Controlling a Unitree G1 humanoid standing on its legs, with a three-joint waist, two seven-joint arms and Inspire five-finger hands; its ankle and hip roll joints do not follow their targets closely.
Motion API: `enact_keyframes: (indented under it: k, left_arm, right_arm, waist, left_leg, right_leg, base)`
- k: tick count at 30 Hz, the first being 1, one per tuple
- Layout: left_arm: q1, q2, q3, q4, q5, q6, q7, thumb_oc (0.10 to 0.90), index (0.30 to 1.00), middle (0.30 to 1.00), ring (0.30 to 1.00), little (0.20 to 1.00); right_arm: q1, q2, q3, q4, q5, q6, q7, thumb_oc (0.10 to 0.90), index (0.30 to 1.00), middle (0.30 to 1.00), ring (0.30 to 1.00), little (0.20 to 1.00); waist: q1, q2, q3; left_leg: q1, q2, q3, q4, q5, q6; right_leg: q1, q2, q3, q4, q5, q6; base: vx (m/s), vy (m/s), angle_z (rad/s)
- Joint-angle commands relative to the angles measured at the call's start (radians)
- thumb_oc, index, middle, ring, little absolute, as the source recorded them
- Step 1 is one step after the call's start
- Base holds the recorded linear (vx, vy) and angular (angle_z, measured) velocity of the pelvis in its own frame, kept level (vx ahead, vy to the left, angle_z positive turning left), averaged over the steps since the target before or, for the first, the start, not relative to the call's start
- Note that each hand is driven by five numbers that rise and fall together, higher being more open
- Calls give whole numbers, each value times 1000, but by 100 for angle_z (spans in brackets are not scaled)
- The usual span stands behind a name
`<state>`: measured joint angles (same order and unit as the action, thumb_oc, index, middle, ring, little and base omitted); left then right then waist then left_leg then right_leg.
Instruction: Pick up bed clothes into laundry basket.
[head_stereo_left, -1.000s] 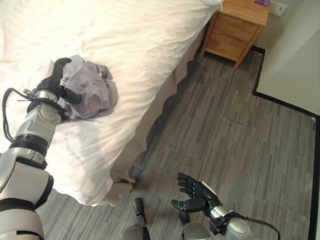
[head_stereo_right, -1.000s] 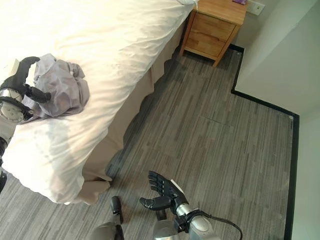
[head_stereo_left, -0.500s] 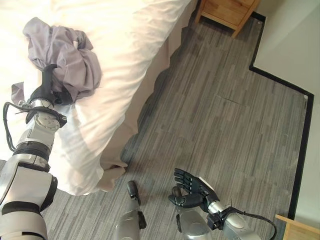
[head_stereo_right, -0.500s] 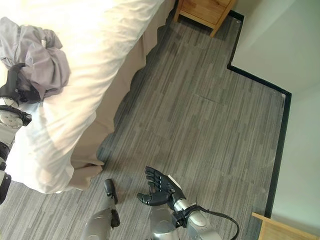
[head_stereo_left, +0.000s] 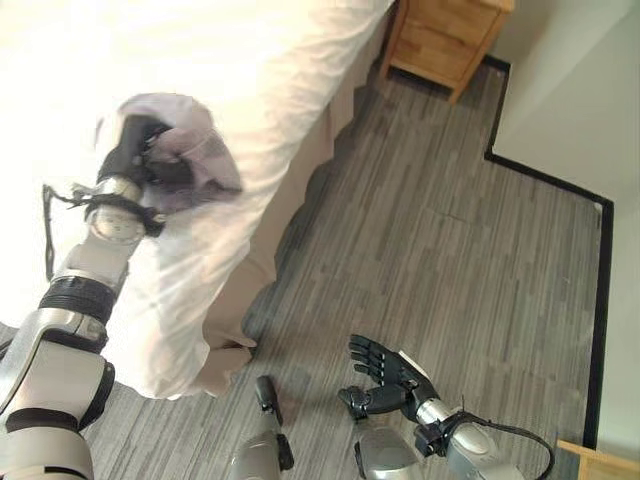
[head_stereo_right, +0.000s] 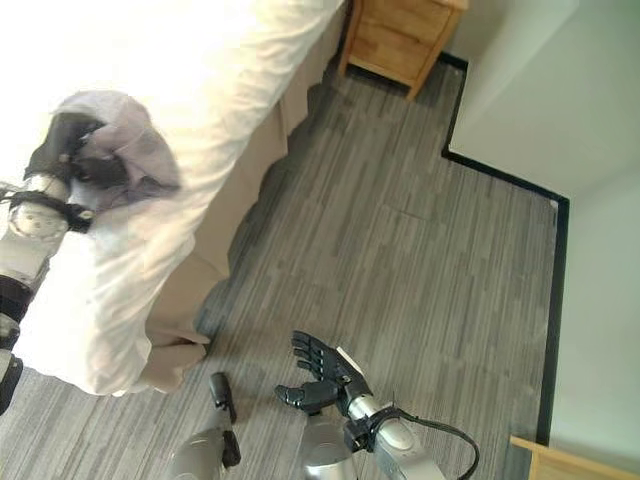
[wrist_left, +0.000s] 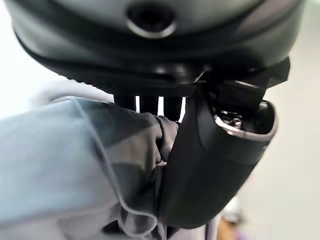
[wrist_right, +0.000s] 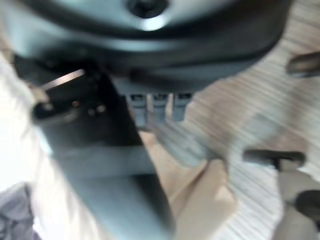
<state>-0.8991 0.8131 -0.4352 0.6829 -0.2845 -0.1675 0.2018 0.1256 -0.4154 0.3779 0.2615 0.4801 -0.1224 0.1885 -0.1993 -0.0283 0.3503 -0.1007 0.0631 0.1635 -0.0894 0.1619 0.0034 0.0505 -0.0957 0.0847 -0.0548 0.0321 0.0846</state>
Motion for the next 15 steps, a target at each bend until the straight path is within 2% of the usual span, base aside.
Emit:
enact_keyframes:
  k: [1, 4, 6, 7, 8, 10, 11, 12, 13, 14, 15]
  left_arm:
    - [-46, -30, 80, -105, -118, -184, 29, 400, 300, 300, 300, 300]
    - [2, -62, 109, -230, -195, -216, 13, 400, 300, 300, 300, 300]
    - [76, -51, 170, -329, -261, -243, -5, 400, 300, 300, 300, 300]
    - [79, -50, 173, -332, -261, -242, -5, 400, 300, 300, 300, 300]
    - [165, -28, 228, -395, -258, -250, -12, 400, 300, 300, 300, 300]
    - [267, -22, 294, -476, -279, -266, -14, 400, 300, 300, 300, 300]
    - [306, -16, 326, -508, -293, -270, -36, 400, 300, 300, 300, 300]
    - [335, -20, 339, -528, -304, -275, -48, 400, 300, 300, 300, 300]
    - [339, -20, 342, -530, -304, -275, -49, 400, 300, 300, 300, 300]
    - [383, -56, 354, -578, -318, -279, -62, 400, 300, 300, 300, 300]
    - [396, -74, 357, -595, -320, -274, -69, 400, 300, 300, 300, 300]
  right_arm:
    - [71, -45, -40, -63, -23, -72, -2, 800, 900, 900, 900, 900]
    - [70, -44, -71, -55, -1, -76, -22, 800, 900, 900, 900, 900]
    - [54, -56, -79, -44, 5, -80, -41, 800, 900, 900, 900, 900]
    - [54, -57, -78, -44, 6, -80, -41, 800, 900, 900, 900, 900]
    - [49, -67, -98, -54, 10, -74, -42, 800, 900, 900, 900, 900]
    - [50, -62, -132, -61, 12, -76, -48, 800, 900, 900, 900, 900]
    - [46, -66, -157, -67, 17, -73, -48, 800, 900, 900, 900, 900]
    - [51, -61, -179, -68, 27, -75, -53, 800, 900, 900, 900, 900]
    - [52, -62, -179, -69, 27, -74, -53, 800, 900, 900, 900, 900]
    - [63, -41, -249, -46, 19, -86, -95, 800, 900, 900, 900, 900]
    - [63, -35, -271, -46, 11, -92, -114, 800, 900, 900, 900, 900]
  waist:
    - [-9, 50, -174]
    - [-15, 33, -171]
    - [27, 33, -154]
    - [26, 34, -157]
    - [49, 29, -158]
    - [69, 37, -174]
    - [71, 41, -177]
    - [60, 40, -176]
    - [62, 38, -179]
    - [24, 33, -170]
    - [17, 37, -159]
  left_leg:
    - [96, 62, 16, 99, -167, -105]
    - [86, 83, -11, 298, -234, -119]
    - [88, 36, -222, 405, -226, -137]
    - [85, 36, -221, 401, -221, -138]
    - [114, -6, -404, 467, -262, -134]
    - [166, -61, -570, 462, -304, -122]
    - [178, -78, -606, 430, -325, -115]
    - [188, -81, -590, 391, -360, -103]
    - [187, -81, -586, 384, -352, -105]
    - [219, -90, -485, 302, -414, -61]
    - [222, -92, -445, 292, -420, -43]
  right_leg:
    - [-84, -28, 18, 126, -126, 80]
    - [-45, -11, 45, 146, -140, 62]
    - [-46, 21, 137, 181, -137, 55]
    - [-50, 21, 138, 180, -133, 54]
    - [-79, 46, 261, 209, -124, 71]
    - [-127, 83, 410, 235, -104, 102]
    - [-140, 93, 462, 232, -91, 119]
    - [-153, 89, 479, 226, -80, 128]
    - [-157, 87, 484, 223, -74, 129]
    - [-218, 65, 473, 219, -14, 170]
    - [-249, 68, 460, 230, 17, 177]
  base:
    - [72, -111, 1]
    - [42, -65, -11]
    - [23, 72, -47]
    - [5, 143, -128]
    - [16, 172, -183]
    - [13, 274, -205]
    - [-104, 272, -213]
    - [-129, 165, -219]
    - [-238, 320, -165]
    - [-241, 331, -131]
    - [-277, 384, -188]
